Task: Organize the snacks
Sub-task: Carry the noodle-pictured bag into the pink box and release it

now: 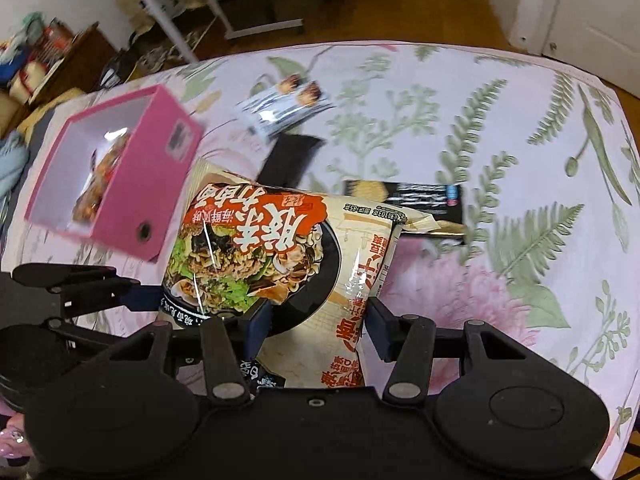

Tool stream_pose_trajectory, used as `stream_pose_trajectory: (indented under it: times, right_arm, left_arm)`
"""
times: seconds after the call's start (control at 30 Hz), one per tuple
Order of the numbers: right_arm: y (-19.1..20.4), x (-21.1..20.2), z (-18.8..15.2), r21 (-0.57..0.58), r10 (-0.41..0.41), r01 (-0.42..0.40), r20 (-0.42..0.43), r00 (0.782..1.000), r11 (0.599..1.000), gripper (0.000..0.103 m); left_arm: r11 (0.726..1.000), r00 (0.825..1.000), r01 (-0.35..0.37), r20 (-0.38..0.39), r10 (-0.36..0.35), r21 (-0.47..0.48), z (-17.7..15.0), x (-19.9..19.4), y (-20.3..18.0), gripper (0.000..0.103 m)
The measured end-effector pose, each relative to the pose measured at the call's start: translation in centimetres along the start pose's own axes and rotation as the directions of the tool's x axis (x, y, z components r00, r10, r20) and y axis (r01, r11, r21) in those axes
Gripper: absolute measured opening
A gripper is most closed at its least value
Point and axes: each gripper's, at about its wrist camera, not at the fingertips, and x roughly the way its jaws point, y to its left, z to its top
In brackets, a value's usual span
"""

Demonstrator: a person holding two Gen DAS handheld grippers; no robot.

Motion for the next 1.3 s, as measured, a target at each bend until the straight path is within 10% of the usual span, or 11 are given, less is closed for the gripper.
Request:
stream_pose_trajectory:
  times: [0.7,1.3]
  right_arm:
    - [14.5,-1.5,-0.6,-0.241,0.134,-0.126,0.021,0.991,0.962,0.057]
    - [21.0,4.2,9.3,-0.171,0.355,-0.331,0.132,0.926,0.928,0.041]
  left_arm:
    - [0.982,0.987,-0.010,0.154,0.040,-0.186,-7.2,-11.2,10.2,0.055]
    - [0.962,0.914,-0.194,0.321,0.248,-0.191,-1.4,-16.0,21.9,0.055]
